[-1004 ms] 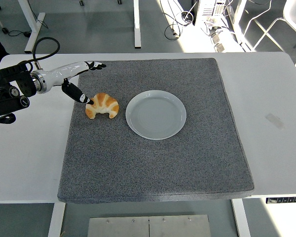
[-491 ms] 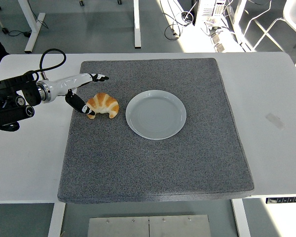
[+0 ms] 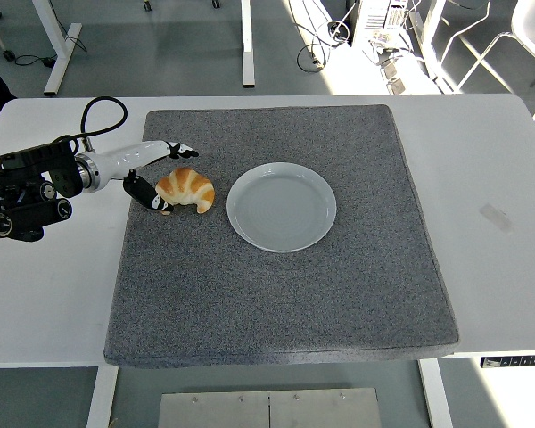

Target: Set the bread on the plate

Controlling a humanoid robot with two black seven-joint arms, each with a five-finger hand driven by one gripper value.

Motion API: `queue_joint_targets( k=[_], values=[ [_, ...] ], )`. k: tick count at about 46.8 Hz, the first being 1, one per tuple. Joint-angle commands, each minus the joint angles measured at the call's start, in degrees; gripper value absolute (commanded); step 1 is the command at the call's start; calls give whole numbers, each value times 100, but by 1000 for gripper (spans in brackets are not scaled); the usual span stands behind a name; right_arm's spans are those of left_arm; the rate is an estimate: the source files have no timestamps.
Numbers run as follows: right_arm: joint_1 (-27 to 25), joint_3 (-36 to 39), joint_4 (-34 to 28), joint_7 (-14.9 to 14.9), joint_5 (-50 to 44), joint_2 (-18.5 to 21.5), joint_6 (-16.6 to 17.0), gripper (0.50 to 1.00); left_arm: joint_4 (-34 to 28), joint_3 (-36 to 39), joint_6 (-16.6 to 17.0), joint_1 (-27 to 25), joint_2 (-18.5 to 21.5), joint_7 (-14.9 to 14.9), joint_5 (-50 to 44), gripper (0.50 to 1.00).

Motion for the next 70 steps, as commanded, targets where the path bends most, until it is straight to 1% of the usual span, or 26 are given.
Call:
queue_joint_targets(
  k=[1, 2, 5, 15, 21, 28, 32, 39, 49, 56, 66, 70],
  values=[
    [0, 0, 0, 0, 0, 0, 0, 1000, 24, -19, 24, 17, -43, -10, -2, 865],
    [0, 0, 0, 0, 0, 0, 0, 1000, 24, -19, 41, 17, -52, -18, -2, 854],
    [0, 0, 0, 0, 0, 0, 0, 1000, 41, -19, 76, 17, -61, -18, -2, 795],
    [0, 0, 0, 0, 0, 0, 0, 1000, 129, -80, 156, 17, -149, -1, -11, 665],
    [0, 0, 0, 0, 0, 0, 0, 1000, 147, -54, 156, 69, -157, -18, -2, 560],
    [0, 0, 0, 0, 0, 0, 0, 1000, 147, -10, 156, 96, -201, -36, 6, 563],
    [0, 0, 0, 0, 0, 0, 0, 1000, 147, -10, 164, 140, -201, -62, 129, 554],
    [0, 0, 0, 0, 0, 0, 0, 1000, 147, -63, 164, 140, -193, -62, 209, 501],
    [0, 0, 0, 0, 0, 0, 0, 1000, 147, -133, 156, 61, -166, -36, 138, 500],
    [0, 0, 0, 0, 0, 0, 0, 1000, 147, -414, 103, 52, -122, -18, 129, 500],
    [0, 0, 0, 0, 0, 0, 0, 1000, 147, -511, 85, -80, -87, -9, 103, 500],
    [0, 0, 0, 0, 0, 0, 0, 1000, 147, -625, 24, -141, -52, -1, 103, 500]
  ],
)
